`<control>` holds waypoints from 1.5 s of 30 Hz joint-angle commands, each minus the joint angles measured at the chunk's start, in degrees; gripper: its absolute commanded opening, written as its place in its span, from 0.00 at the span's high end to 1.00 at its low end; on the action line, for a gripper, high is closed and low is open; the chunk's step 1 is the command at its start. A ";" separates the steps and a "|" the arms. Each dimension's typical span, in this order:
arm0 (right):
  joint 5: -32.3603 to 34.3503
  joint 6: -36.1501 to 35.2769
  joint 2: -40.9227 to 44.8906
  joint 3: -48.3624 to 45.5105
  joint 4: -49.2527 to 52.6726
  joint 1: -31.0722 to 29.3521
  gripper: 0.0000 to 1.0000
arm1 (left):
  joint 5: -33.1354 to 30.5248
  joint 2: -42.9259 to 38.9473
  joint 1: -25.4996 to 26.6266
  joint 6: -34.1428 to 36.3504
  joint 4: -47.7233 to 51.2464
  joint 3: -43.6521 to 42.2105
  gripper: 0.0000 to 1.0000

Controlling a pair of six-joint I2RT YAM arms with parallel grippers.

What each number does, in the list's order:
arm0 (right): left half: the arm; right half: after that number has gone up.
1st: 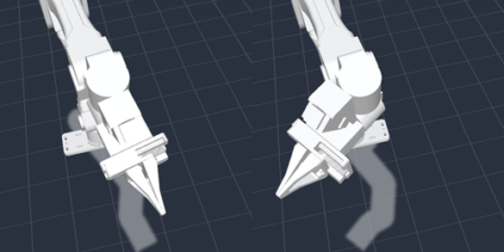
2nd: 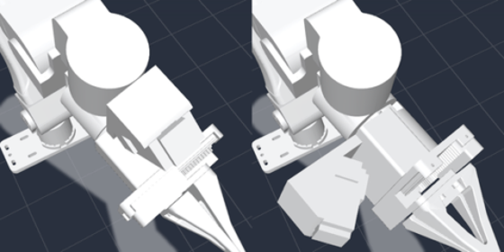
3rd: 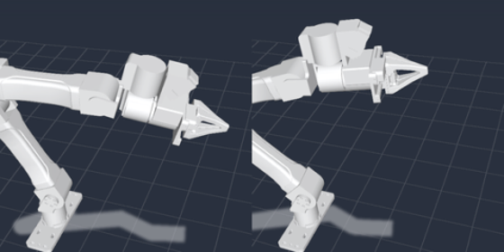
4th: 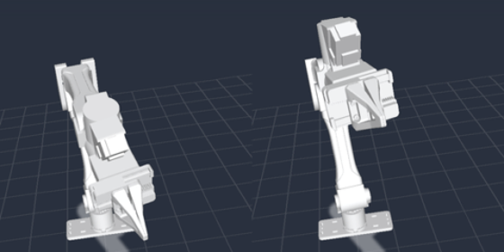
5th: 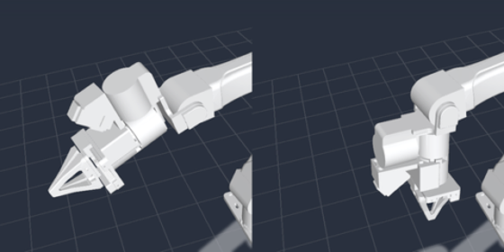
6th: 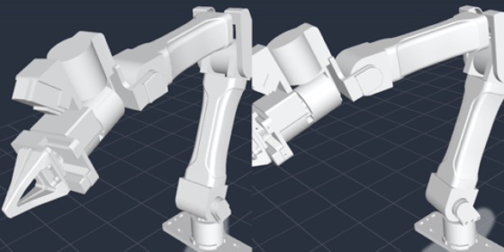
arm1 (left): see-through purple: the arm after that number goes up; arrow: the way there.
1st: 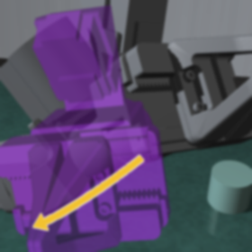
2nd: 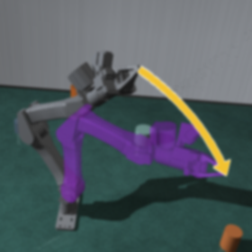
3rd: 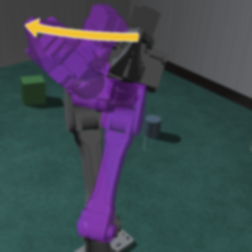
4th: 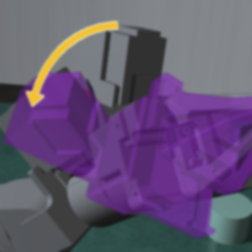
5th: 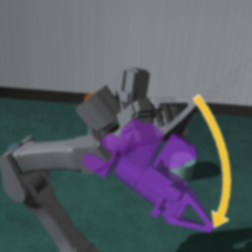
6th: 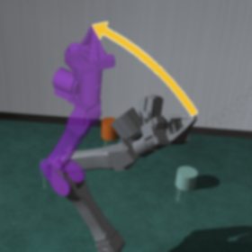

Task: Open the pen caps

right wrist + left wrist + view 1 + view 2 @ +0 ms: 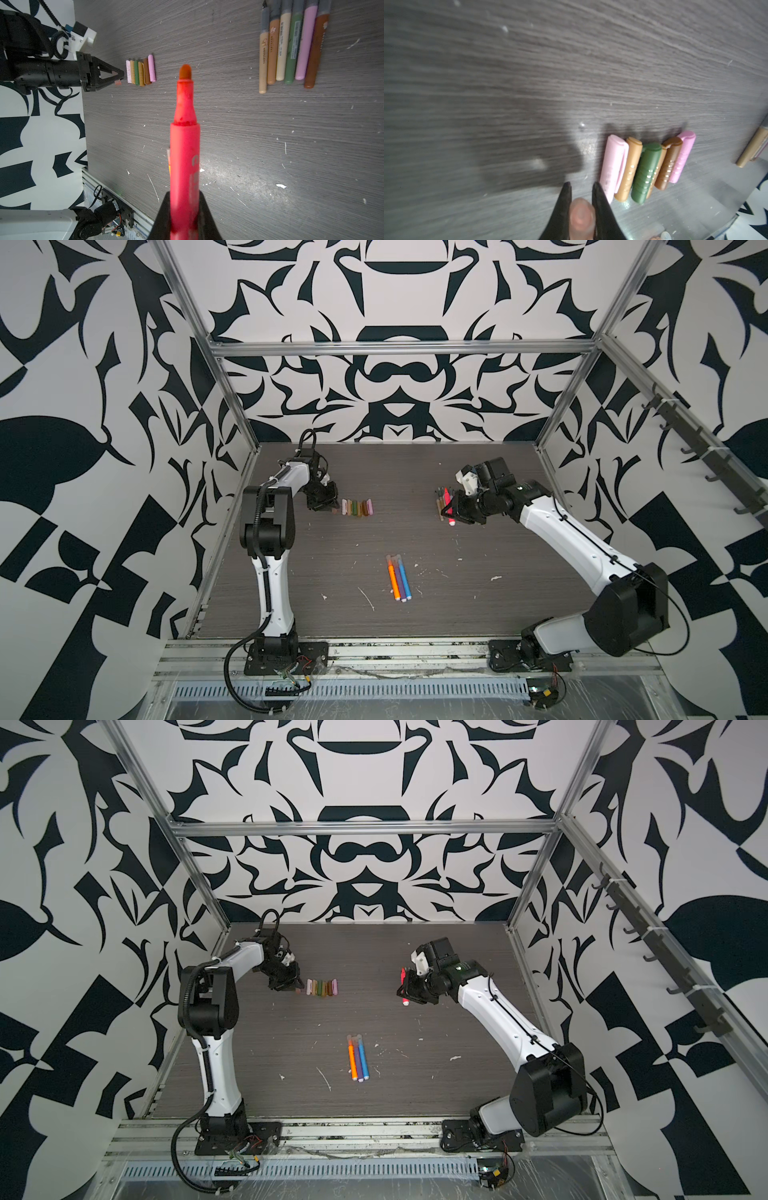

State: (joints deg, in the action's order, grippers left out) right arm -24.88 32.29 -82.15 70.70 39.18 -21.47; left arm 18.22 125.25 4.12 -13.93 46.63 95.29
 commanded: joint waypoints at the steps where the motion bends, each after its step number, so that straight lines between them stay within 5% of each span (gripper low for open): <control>1: -0.89 -1.35 0.16 2.70 0.64 0.18 1.00 | 2.44 1.60 -0.25 -0.04 1.33 1.39 0.76; 7: -0.96 -1.53 0.14 2.97 1.08 0.19 1.00 | 2.98 1.31 -0.21 0.03 1.67 1.71 0.55; 35: -0.52 -1.69 -1.12 5.07 1.76 0.44 1.00 | 7.22 0.95 -0.90 -2.91 0.93 2.64 0.56; 45: 2.88 -6.21 -6.68 10.66 6.60 7.55 1.00 | 7.14 1.31 -1.48 -3.12 1.53 2.92 0.56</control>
State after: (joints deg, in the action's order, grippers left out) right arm -23.79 28.29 -88.31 78.72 43.97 -16.16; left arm 24.71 125.67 3.14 -16.75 46.24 96.20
